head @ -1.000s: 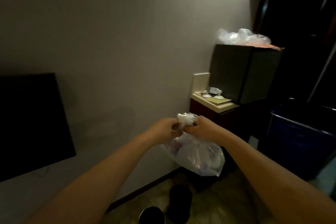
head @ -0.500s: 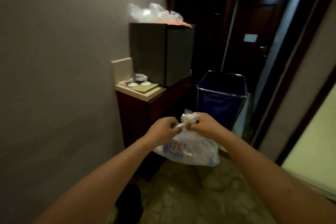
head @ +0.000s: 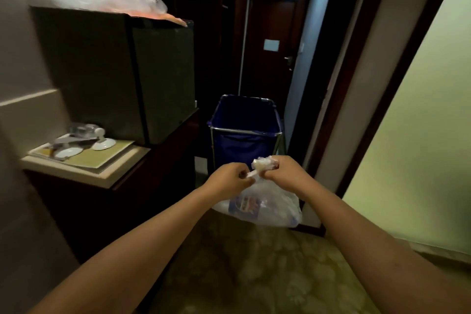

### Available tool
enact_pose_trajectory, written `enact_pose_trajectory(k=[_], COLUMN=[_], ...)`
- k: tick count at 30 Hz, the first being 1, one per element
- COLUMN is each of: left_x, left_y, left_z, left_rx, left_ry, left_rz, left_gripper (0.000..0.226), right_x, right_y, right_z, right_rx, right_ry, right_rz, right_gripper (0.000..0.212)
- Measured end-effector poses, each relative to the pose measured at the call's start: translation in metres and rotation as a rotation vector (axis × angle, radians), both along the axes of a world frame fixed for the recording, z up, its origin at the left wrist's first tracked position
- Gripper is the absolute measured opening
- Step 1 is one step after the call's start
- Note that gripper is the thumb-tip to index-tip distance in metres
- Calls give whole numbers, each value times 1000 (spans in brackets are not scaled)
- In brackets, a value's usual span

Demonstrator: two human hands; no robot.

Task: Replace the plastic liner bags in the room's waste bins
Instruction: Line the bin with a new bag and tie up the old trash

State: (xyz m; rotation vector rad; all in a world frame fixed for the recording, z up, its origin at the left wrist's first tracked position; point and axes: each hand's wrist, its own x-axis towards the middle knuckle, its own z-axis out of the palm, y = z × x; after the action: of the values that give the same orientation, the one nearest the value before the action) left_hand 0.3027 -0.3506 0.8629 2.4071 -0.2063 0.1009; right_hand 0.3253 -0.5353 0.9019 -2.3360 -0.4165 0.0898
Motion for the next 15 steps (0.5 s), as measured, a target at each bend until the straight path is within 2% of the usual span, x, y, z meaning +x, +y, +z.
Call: enact_pose_trajectory(k=[9,15], left_x=[149,259], left_y=[1,-1], left_z=[-8,-27], left_rx=[29,39], left_ry=[-4,36], left_rz=[-95,-94], left_gripper=[20,22], right_x=[140,256], right_y=[-4,-7], right_z=[-18,-39], right_rx=[39,75], right_ry=[23,68], right_rz=[-153,-157], right_gripper=[13,7])
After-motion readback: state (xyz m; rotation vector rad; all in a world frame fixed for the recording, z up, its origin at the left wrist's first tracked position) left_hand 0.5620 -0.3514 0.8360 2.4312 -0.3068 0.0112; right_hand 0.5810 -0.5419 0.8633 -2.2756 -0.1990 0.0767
